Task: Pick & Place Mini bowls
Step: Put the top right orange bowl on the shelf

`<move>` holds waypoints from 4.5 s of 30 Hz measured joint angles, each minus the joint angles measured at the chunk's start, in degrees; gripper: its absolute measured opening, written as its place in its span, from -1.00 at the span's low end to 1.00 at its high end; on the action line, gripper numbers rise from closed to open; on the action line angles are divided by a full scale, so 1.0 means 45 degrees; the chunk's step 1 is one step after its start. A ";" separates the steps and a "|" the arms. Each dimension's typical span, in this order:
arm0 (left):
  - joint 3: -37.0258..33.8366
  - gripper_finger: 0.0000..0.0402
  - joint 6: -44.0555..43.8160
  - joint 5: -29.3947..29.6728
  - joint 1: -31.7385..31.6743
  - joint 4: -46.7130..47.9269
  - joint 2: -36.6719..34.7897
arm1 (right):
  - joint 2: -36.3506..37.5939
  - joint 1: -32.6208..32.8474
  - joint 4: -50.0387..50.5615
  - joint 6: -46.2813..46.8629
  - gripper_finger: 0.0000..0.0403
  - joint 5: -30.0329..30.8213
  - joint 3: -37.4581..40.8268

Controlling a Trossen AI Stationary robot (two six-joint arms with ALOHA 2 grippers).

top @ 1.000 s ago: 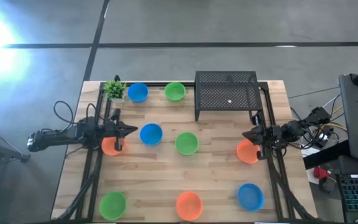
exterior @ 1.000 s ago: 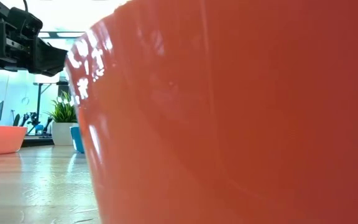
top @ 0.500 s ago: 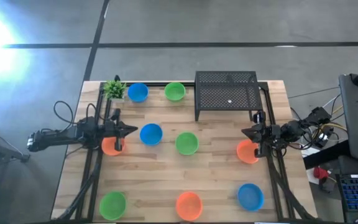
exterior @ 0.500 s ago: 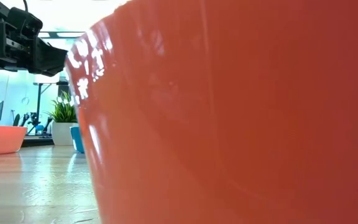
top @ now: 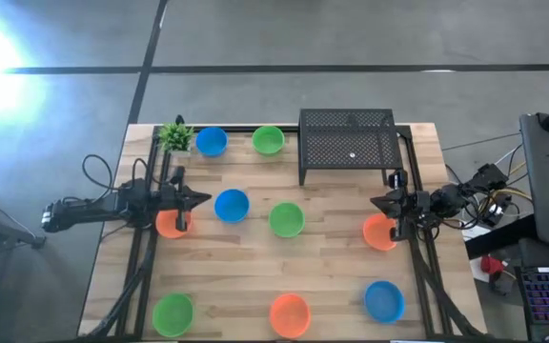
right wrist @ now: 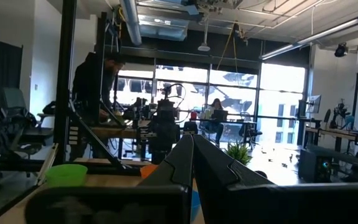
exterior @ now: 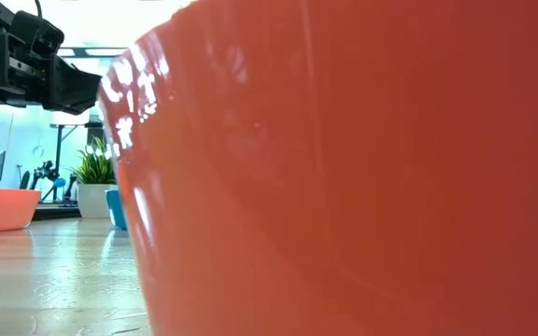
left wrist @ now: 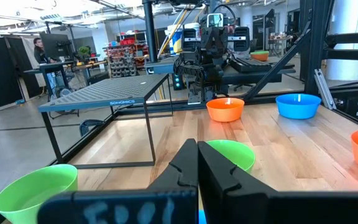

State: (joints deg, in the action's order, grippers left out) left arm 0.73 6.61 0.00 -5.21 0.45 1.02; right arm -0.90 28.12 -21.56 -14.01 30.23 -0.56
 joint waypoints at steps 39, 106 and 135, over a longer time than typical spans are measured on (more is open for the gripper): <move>0.0002 -1.00 0.0000 -0.0003 0.0000 0.0004 -0.0005 | -0.0134 -0.0001 0.1459 0.0604 -0.96 0.1661 -0.1727; 0.0002 -1.00 0.0000 0.0000 0.0000 0.0000 0.0000 | -1.3139 0.0000 1.8703 1.9073 -0.58 -0.4434 -1.0859; 0.0001 -1.00 0.0004 -0.0002 0.0000 0.0001 -0.0001 | -1.7049 -0.0010 1.8606 2.1782 -0.49 -0.4837 -1.0681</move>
State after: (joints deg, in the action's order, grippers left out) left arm 0.73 6.63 -0.01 -5.21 0.45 1.01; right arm -77.62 28.08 62.17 84.01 8.47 -48.62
